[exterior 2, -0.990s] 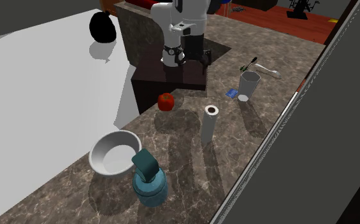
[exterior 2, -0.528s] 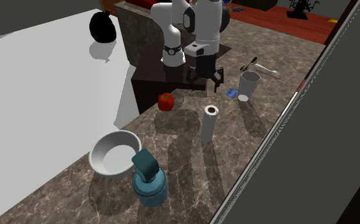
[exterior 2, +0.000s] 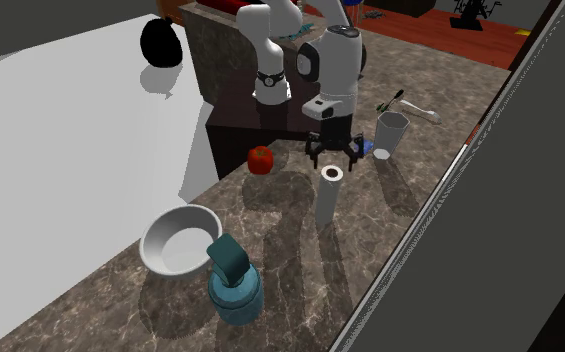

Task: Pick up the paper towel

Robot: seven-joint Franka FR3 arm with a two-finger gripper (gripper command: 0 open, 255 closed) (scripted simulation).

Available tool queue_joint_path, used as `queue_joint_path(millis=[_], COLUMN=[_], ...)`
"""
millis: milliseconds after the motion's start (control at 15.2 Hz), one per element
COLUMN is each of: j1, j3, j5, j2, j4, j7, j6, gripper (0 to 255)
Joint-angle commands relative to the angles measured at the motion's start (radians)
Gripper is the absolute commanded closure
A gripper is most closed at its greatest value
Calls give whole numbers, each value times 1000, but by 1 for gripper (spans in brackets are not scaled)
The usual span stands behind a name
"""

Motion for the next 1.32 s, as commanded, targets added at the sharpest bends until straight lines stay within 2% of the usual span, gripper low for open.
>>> queue_joint_path(millis=[0, 330, 396, 990, 1254], j1=[5, 15, 15, 15, 4], j3=[-7, -20, -20, -20, -5], j5=[-13, -34, -35, -34, -10], j2=[19, 51, 52, 51, 15], j4=[-3, -9, -9, -9, -2], j7=[11, 28, 28, 28, 9], j6=[22, 59, 60, 59, 17], gripper=[0, 0, 255, 255, 255])
